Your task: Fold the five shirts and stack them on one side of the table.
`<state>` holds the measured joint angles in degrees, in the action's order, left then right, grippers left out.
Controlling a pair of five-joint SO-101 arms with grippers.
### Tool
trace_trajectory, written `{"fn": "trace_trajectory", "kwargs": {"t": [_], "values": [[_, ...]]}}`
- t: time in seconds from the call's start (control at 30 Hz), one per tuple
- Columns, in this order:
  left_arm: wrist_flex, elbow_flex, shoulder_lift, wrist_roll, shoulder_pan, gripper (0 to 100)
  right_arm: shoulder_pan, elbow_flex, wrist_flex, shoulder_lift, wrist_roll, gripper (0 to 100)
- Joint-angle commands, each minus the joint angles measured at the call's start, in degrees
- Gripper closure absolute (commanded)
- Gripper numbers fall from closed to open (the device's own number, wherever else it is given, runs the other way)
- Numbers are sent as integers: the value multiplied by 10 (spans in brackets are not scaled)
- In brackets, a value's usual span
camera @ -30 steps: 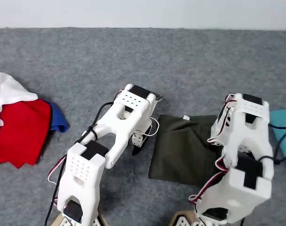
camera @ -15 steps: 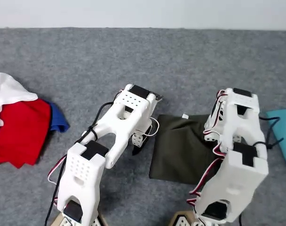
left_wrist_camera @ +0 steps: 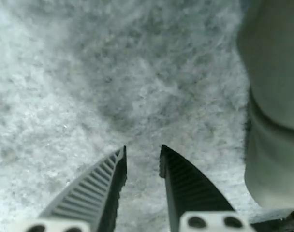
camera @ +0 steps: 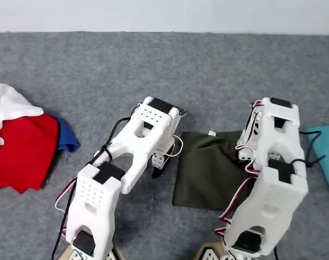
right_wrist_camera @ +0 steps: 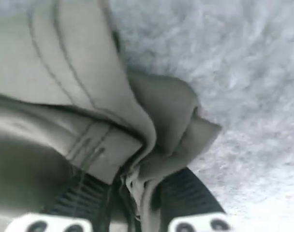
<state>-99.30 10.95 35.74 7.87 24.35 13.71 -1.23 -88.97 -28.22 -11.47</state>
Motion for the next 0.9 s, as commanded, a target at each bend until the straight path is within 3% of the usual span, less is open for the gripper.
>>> {"fn": "trace_trajectory", "kwargs": {"t": [0.0, 0.27, 0.63, 0.87], "values": [[-11, 1, -37, 4, -3, 892, -8, -74, -35, 73, -29, 989], [-11, 1, -37, 4, -3, 892, 43, -248, -51, 195, -69, 989], [-12, 1, -37, 4, -3, 892, 331, -258, 160, 99, -72, 989], [-12, 1, -37, 4, -3, 892, 462, -261, 225, -4, -120, 989]]}}
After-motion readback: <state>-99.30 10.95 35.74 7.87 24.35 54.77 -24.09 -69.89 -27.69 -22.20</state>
